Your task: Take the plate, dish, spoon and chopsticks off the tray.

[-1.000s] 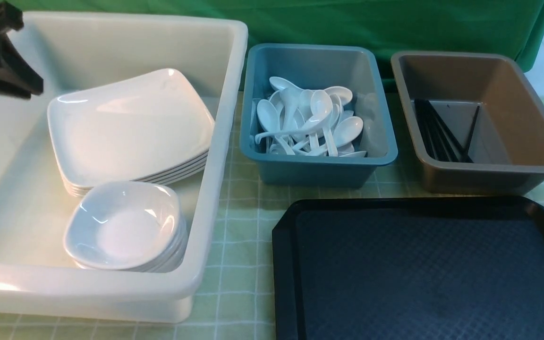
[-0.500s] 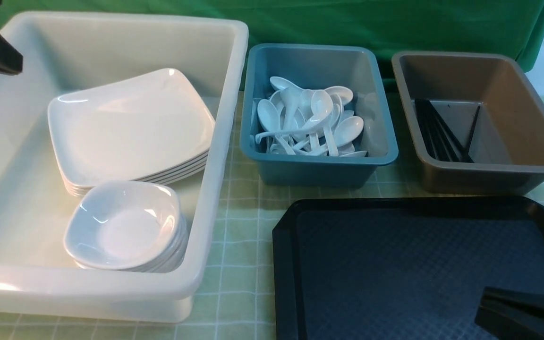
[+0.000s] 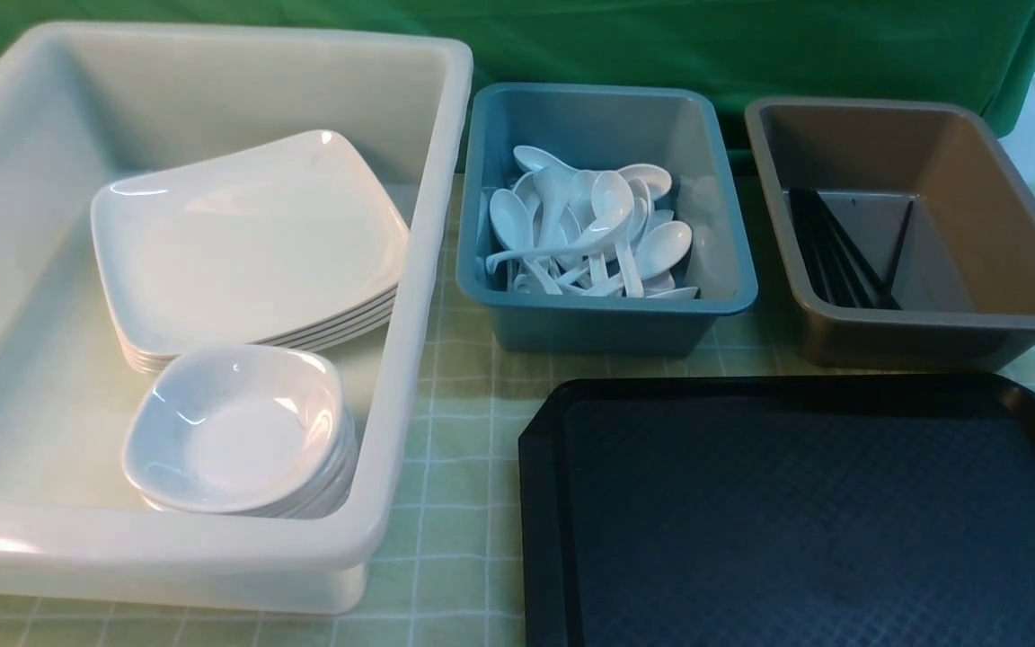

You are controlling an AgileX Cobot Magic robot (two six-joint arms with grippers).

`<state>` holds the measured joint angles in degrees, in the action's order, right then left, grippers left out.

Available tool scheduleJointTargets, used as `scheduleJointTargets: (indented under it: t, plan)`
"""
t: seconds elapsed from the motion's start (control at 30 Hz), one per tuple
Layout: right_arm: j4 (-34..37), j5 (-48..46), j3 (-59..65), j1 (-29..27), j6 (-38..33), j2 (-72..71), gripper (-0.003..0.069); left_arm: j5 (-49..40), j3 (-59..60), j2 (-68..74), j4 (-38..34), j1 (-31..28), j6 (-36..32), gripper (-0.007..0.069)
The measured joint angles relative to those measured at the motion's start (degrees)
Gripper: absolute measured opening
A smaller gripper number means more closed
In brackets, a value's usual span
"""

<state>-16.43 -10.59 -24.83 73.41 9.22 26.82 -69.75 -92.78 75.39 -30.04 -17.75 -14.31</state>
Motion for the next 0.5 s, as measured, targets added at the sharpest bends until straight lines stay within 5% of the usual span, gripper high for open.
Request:
scheduleJointTargets:
  t: [0.5]
  plan:
    - [0.2, 0.0, 0.0, 2.5, 0.1, 0.0, 0.0054, 0.0, 0.0, -3.7, 0.7, 0.0, -0.5, -0.0012]
